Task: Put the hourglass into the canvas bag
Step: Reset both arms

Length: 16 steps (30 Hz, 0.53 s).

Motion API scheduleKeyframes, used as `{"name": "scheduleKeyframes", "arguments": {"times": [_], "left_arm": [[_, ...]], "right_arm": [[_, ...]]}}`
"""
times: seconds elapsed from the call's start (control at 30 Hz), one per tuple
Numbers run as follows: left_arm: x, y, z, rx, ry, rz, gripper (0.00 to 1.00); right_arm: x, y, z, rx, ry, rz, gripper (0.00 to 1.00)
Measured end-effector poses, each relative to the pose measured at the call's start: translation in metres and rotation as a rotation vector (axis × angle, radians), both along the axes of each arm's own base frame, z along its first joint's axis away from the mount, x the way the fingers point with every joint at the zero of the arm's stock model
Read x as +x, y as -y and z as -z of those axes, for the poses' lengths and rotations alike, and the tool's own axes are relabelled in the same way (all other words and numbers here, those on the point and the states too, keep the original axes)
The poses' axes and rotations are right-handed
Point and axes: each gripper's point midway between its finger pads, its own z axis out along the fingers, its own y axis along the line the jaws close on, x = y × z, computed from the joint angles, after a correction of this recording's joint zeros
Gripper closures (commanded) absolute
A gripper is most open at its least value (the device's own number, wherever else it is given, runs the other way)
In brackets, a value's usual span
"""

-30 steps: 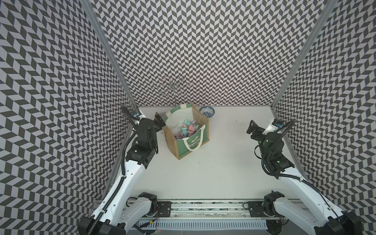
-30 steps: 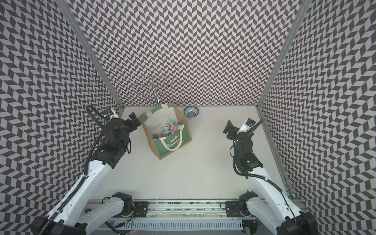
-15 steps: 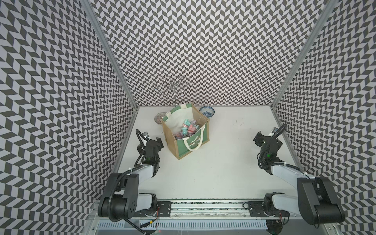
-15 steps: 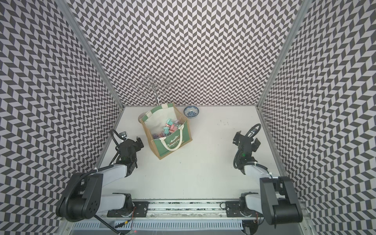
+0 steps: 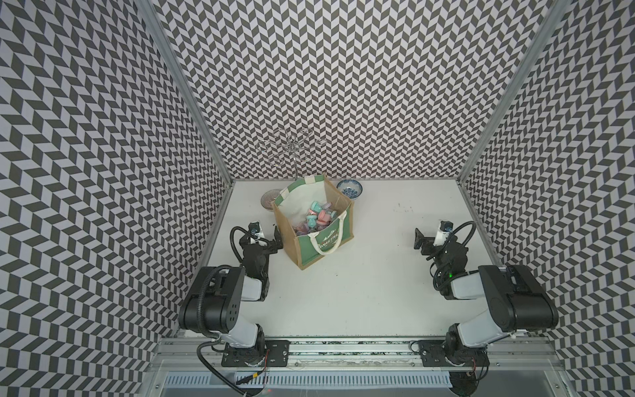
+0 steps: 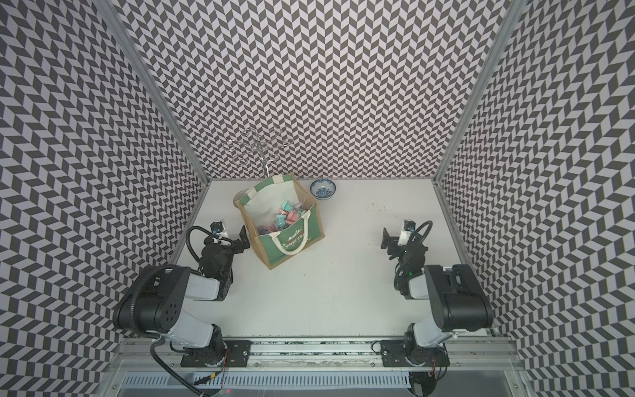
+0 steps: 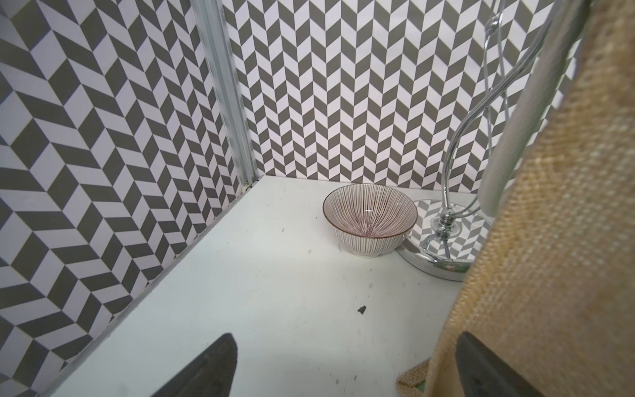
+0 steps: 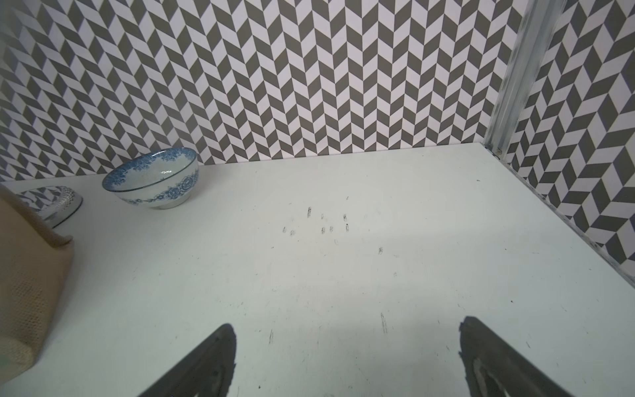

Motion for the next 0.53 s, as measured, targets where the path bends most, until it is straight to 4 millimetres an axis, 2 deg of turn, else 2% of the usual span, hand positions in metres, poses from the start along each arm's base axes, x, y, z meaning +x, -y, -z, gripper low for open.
{"name": "scheduleKeyframes", "arguments": {"times": [0.17, 0.53], "left_arm": [[0.001, 0.0036, -0.0054, 0.004, 0.022, 0.022, 0.01], [0.0013, 0.0046, -0.0074, 0.011, 0.029, 0.029, 0.01]], "right_arm": [[0.0018, -0.0047, -0.0124, -0.011, 0.051, -0.029, 0.01], [0.0019, -0.0063, -0.0127, -0.014, 0.052, -0.039, 0.01]]}}
